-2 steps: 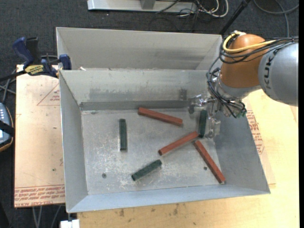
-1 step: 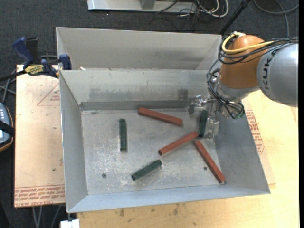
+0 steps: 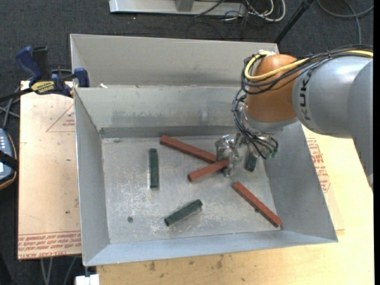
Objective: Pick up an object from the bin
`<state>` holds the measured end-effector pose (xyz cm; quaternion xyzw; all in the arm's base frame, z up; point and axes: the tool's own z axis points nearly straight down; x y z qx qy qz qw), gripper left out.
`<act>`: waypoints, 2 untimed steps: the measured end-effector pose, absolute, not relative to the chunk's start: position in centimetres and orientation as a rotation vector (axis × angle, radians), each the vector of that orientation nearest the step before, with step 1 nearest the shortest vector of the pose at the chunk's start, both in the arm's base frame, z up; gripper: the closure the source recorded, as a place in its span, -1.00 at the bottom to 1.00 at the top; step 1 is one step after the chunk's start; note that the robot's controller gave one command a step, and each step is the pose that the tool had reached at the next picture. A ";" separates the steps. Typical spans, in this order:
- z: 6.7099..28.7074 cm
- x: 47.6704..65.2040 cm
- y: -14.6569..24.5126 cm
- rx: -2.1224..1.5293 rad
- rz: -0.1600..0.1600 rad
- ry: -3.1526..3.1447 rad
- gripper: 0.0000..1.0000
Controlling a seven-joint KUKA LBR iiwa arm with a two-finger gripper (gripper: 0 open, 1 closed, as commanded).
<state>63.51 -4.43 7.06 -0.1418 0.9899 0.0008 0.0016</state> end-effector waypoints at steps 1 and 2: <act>7.1 63.5 -4.4 -0.445 0.003 3.107 1.00; 11.4 61.3 -4.0 -0.472 0.005 3.113 1.00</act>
Offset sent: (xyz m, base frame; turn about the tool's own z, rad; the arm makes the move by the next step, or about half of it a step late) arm -0.0551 0.0108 0.1383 -0.0500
